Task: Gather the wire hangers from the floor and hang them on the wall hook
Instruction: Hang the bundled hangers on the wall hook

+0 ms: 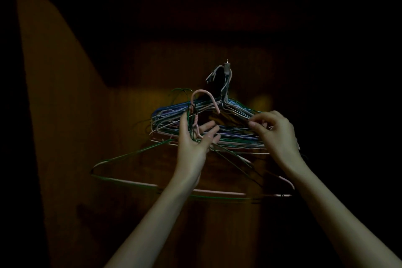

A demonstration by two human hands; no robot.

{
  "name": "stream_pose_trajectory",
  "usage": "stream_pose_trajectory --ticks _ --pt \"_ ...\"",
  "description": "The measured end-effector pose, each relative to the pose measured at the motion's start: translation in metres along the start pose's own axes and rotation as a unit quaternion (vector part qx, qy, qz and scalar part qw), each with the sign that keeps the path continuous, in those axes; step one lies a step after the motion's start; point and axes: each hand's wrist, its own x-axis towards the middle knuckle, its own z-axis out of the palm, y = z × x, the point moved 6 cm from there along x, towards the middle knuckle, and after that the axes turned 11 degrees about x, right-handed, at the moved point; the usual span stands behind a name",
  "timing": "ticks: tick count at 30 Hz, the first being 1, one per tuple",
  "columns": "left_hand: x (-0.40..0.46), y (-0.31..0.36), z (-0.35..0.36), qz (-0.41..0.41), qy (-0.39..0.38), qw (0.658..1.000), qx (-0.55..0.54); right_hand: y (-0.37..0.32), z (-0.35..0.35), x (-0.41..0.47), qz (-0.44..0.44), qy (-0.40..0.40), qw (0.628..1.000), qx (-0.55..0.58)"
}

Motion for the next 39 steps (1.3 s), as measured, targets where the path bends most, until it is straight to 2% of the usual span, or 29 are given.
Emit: stream_pose_trajectory --ticks 7,10,18,28,39 --pt "0.01 0.005 0.0 0.012 -0.001 1.0 0.003 0.001 -0.011 0.033 -0.049 0.051 0.997 -0.028" --pt "0.014 0.006 0.0 0.012 -0.002 1.0 0.0 0.009 -0.012 0.047 -0.035 0.063 0.997 -0.023" --pt "0.02 0.006 0.001 0.018 0.003 1.0 0.006 0.027 0.006 0.072 -0.017 0.035 0.994 -0.098" --pt "0.024 -0.001 0.0 0.026 0.004 1.0 0.008 0.057 0.018 0.08 0.024 -0.022 0.995 -0.089" --pt "0.018 0.0 0.005 0.026 -0.001 1.0 -0.004 0.044 0.016 0.063 0.014 -0.013 0.993 -0.117"
